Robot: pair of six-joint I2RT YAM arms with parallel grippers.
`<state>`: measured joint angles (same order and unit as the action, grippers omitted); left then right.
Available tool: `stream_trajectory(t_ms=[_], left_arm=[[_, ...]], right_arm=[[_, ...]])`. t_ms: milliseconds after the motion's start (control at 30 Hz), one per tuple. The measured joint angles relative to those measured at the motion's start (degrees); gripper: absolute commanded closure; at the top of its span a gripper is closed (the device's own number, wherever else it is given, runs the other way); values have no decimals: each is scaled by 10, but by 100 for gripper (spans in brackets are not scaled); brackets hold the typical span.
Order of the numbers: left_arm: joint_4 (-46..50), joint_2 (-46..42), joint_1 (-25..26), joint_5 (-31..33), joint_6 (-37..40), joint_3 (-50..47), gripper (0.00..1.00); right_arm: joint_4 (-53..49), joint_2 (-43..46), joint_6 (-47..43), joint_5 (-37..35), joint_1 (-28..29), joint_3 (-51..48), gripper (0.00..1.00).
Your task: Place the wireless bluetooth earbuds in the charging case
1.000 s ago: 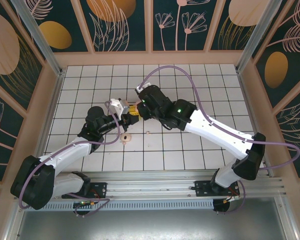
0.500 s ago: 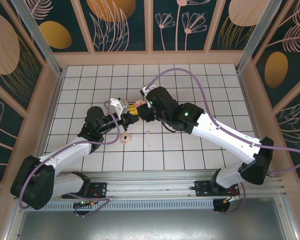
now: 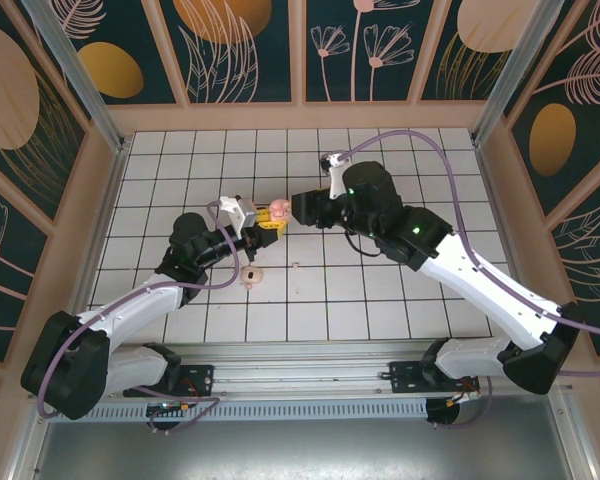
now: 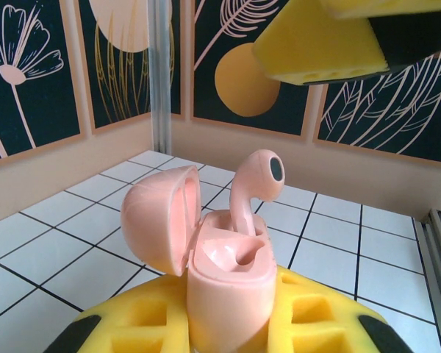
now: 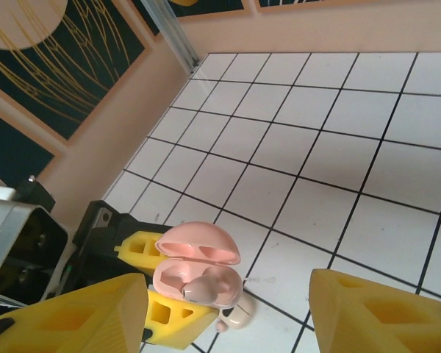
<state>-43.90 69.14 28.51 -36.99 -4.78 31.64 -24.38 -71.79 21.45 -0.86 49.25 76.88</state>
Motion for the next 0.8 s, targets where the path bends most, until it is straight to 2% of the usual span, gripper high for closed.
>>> stream_trajectory(t_ms=[400,633,800], left_arm=[[0,0,0,0,0,0,92],[0,0,0,0,0,0,92],[0,0,0,0,0,0,92]], right_arm=[[4,-39,36,83,-10,-4,61],[5,-55,42,102,-13,-4,73],[7,-55,42,108,-13,-4,77]])
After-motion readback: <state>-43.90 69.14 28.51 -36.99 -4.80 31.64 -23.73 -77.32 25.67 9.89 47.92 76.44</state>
